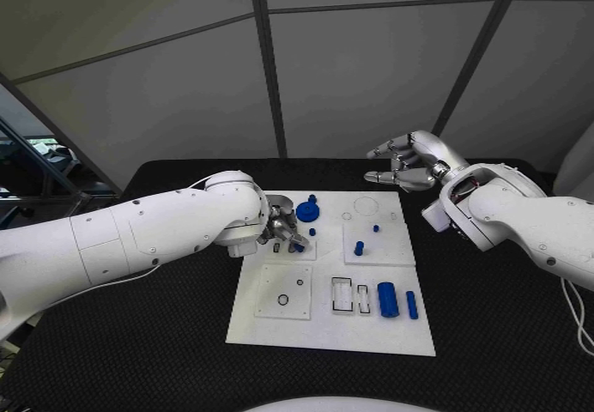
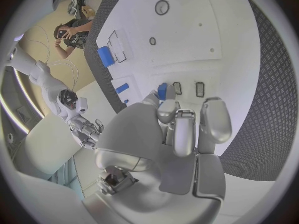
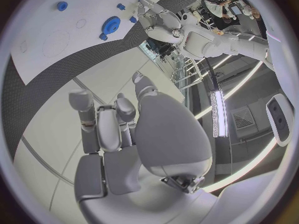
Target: Assemble the parts on the task board
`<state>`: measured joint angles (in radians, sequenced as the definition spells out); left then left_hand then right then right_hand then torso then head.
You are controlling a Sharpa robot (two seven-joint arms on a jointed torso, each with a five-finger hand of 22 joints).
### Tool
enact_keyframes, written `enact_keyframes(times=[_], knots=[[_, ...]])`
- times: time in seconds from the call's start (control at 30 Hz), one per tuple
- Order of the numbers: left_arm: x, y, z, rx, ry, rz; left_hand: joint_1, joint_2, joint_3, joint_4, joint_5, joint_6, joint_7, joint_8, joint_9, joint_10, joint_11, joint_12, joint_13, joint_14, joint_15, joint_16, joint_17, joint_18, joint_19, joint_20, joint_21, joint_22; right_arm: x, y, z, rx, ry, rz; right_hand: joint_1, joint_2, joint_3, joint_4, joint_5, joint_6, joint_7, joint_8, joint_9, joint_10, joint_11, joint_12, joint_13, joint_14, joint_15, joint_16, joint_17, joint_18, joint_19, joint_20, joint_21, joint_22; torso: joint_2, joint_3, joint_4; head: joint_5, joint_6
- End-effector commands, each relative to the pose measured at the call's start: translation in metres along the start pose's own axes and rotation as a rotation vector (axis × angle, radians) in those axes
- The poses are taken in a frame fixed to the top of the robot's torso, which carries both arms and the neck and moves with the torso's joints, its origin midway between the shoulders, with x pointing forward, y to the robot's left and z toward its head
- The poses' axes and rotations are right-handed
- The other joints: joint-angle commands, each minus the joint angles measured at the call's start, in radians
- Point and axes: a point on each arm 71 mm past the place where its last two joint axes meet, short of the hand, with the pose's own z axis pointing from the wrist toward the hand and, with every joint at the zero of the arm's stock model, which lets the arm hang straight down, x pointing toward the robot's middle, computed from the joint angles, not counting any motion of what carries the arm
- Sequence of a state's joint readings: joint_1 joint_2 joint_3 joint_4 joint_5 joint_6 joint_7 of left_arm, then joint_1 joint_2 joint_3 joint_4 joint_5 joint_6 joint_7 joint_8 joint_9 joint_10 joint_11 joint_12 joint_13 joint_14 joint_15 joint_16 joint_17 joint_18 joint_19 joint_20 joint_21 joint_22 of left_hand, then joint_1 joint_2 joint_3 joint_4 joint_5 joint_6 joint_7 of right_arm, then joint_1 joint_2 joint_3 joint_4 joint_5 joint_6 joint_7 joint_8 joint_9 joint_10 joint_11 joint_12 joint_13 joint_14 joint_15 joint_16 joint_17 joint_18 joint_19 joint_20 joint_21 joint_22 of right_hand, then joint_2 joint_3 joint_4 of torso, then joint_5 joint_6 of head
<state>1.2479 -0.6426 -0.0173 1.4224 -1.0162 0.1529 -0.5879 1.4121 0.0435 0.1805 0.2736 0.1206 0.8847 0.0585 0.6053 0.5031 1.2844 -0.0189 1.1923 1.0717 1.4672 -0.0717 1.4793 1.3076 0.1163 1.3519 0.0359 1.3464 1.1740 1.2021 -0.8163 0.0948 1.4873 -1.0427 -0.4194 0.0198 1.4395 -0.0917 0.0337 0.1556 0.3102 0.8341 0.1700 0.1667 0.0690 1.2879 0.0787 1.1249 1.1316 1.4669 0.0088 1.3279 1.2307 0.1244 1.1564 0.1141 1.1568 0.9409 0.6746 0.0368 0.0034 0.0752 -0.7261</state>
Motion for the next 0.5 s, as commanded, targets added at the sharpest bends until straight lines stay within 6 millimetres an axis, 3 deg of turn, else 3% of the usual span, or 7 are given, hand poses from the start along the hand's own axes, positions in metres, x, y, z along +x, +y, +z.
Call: enact_keyframes(times=[0.03,0.07,0.1,0.17,0.5], knots=[[-0.002,0.001,-0.003,0.015,-0.022,-0.099,-0.094,-0.107,0.355,-0.089,-0.006,-0.01,0.018,0.032,0.045,0.006,0.001,-0.005,-0.001,0.066,0.006,-0.001,0.117,-0.031,-0.003,-0.002,-0.001,0.01,0.0,0.001,0.001,-0.005,0.007,-0.009,0.001,0.01,0.001,0.001,-0.007,-0.006,0.0,0.006,-0.001,-0.007,0.001,0.003,0.001,0.013,-0.005,-0.003,0.0,0.01,-0.006,0.0,-0.006,-0.001,0.0,0.0003,0.0015,0.001,0.002],[-0.002,0.002,-0.003,0.015,-0.027,-0.107,-0.091,-0.12,0.389,-0.106,-0.003,-0.014,0.001,0.035,0.051,0.008,0.004,-0.004,-0.001,0.066,0.002,0.0,0.118,-0.034,-0.003,0.004,-0.001,0.011,0.0,0.001,0.001,-0.005,0.007,-0.009,0.001,0.01,0.001,0.001,-0.007,-0.006,0.0,0.006,-0.001,-0.007,0.001,0.003,0.001,0.013,-0.005,-0.003,0.0,0.01,-0.006,0.0,-0.006,-0.001,0.0,0.0004,0.0016,0.002,0.001],[-0.002,0.002,-0.004,0.016,-0.032,-0.114,-0.131,-0.133,0.455,-0.119,-0.005,-0.016,0.002,0.047,0.068,0.012,0.001,-0.003,0.001,0.066,0.002,0.0,0.118,-0.033,-0.003,0.004,-0.001,0.013,0.0,0.001,0.001,-0.004,0.007,-0.01,0.001,0.01,0.001,0.001,-0.007,-0.006,0.0,0.006,-0.001,-0.007,0.001,0.003,0.001,0.013,-0.005,-0.003,0.0,0.01,-0.006,0.0,-0.006,-0.001,0.0,0.0002,0.0023,0.002,0.001],[-0.003,0.004,-0.006,0.017,-0.042,-0.123,-0.154,-0.152,0.49,-0.143,-0.008,-0.023,0.0,0.053,0.08,0.014,0.002,-0.001,0.002,0.066,0.0,0.0,0.119,-0.034,-0.002,0.005,-0.001,0.016,0.0,0.0,0.001,-0.003,0.007,-0.011,0.001,0.01,0.001,0.001,-0.007,-0.006,0.0,0.006,-0.001,-0.007,0.001,0.003,0.001,0.013,-0.005,-0.003,0.0,0.01,-0.006,0.0,-0.006,-0.001,0.0,-0.0004,0.0036,0.002,0.003],[-0.007,0.013,-0.015,0.021,-0.127,-0.168,-0.194,-0.156,0.545,-0.174,-0.009,-0.024,-0.001,0.064,0.1,0.014,0.003,-0.005,-0.002,0.067,-0.001,0.001,0.12,-0.035,0.003,0.005,0.002,0.026,-0.002,-0.002,0.0,0.001,0.008,-0.019,0.0,0.01,0.001,0.002,-0.01,-0.006,0.0,0.006,-0.001,-0.005,0.001,0.006,0.003,0.014,-0.005,-0.003,0.001,0.01,-0.006,0.0,-0.006,-0.001,-0.001,0.0038,0.0046,0.009,0.002]])
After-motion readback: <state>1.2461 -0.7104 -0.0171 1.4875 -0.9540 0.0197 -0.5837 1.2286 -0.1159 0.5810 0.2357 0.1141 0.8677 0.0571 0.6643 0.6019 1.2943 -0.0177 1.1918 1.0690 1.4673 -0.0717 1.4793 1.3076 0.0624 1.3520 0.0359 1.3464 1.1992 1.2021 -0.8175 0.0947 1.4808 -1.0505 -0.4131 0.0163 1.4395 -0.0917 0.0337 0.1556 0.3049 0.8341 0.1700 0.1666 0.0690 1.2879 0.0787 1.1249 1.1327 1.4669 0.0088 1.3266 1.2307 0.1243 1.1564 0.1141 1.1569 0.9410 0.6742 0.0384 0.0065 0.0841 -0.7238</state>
